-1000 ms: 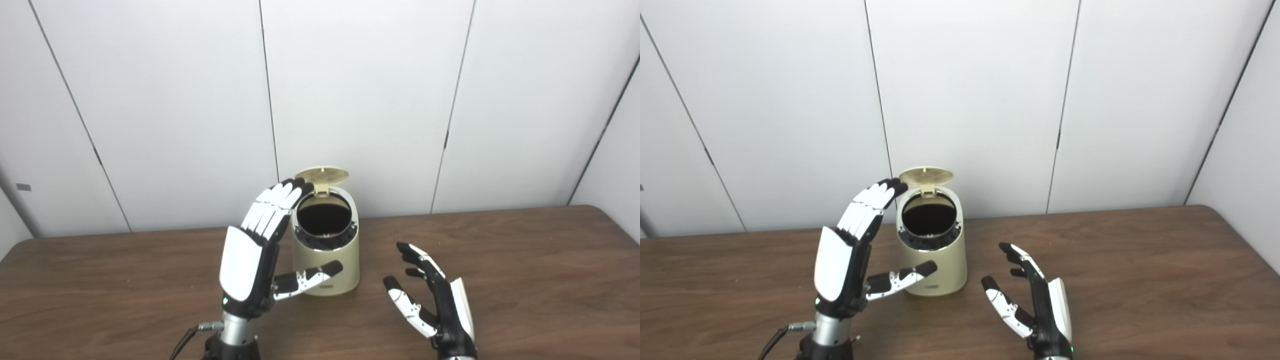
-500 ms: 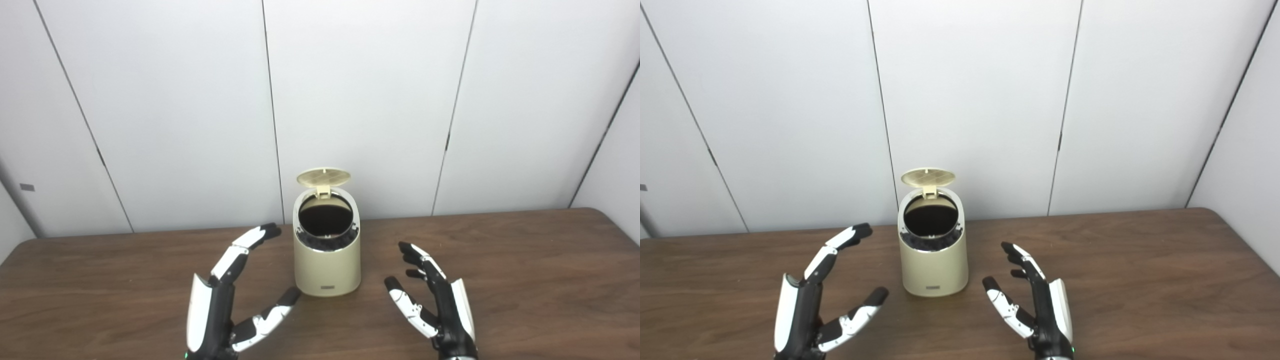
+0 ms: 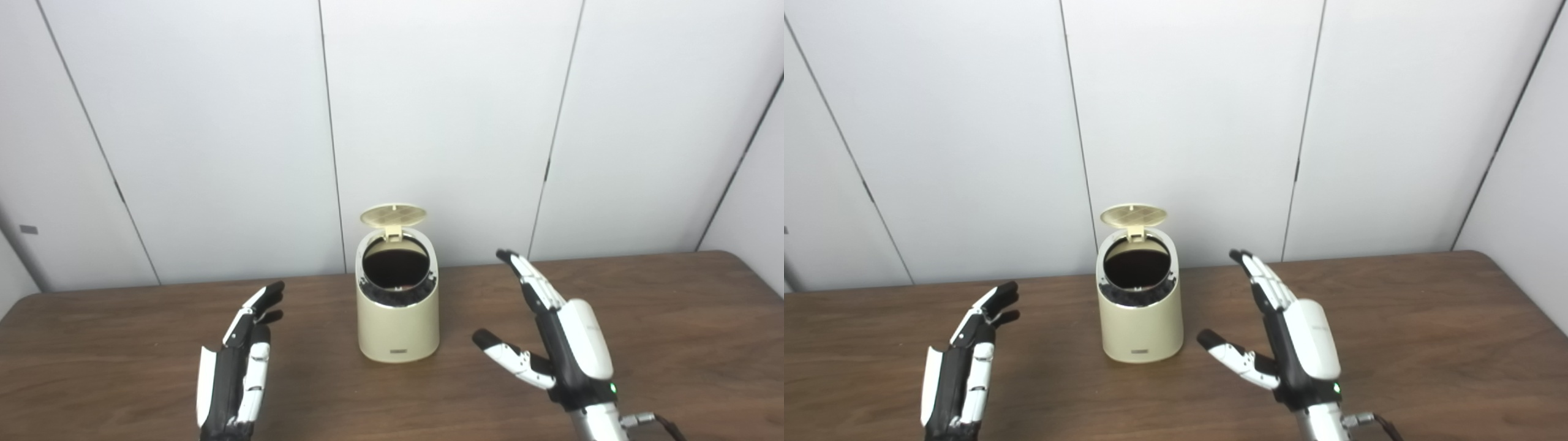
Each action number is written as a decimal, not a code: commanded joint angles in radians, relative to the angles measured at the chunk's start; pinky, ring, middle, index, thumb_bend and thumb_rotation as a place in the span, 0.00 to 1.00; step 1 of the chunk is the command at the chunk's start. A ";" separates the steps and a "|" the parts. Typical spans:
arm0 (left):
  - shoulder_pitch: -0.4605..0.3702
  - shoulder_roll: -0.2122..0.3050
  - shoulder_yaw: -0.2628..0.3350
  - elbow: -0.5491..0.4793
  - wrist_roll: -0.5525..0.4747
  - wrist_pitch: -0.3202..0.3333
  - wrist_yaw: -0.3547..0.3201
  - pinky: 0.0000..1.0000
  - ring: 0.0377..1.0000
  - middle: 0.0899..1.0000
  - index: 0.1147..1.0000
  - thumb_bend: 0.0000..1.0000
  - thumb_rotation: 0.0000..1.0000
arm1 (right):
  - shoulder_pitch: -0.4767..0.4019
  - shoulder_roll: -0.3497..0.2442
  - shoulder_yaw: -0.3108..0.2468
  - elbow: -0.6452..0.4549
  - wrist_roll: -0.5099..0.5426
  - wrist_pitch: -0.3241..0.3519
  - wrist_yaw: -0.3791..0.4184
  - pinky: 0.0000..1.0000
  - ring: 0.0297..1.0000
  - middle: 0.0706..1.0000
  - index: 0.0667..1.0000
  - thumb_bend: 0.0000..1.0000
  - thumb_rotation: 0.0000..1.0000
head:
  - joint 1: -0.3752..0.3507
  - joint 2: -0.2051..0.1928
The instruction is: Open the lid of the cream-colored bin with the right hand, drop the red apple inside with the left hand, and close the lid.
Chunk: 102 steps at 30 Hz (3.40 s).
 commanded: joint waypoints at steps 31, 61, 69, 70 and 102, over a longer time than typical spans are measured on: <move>-0.014 -0.088 0.079 -0.001 0.065 0.008 -0.062 0.84 0.90 0.91 0.88 0.35 1.00 | -0.469 0.000 0.118 -0.051 -0.270 0.331 0.535 0.92 1.00 1.00 0.96 0.85 0.89 | 0.003 0.007; -0.015 -0.099 0.082 -0.003 0.096 0.001 -0.057 0.83 0.88 0.88 0.84 0.34 1.00 | -0.502 -0.035 0.161 0.046 -0.272 0.391 0.662 0.78 0.87 0.84 0.81 0.84 0.90 | 0.012 0.022; -0.021 -0.105 0.085 -0.002 0.112 -0.012 -0.044 0.80 0.85 0.85 0.82 0.31 1.00 | -0.459 -0.044 0.163 0.022 -0.252 0.397 0.677 0.76 0.86 0.83 0.81 0.83 0.93 | 0.016 0.028; -0.018 -0.106 0.084 -0.007 0.104 -0.009 -0.048 0.79 0.85 0.85 0.82 0.31 1.00 | -0.450 -0.043 0.164 0.016 -0.253 0.402 0.681 0.76 0.86 0.84 0.81 0.84 0.93 | 0.017 0.031; -0.004 -0.124 0.084 -0.070 0.095 0.039 -0.061 0.80 0.88 0.87 0.83 0.33 0.97 | -0.348 -0.048 0.251 -0.001 -0.291 0.383 0.710 0.76 0.87 0.84 0.79 0.85 0.86 | 0.028 0.067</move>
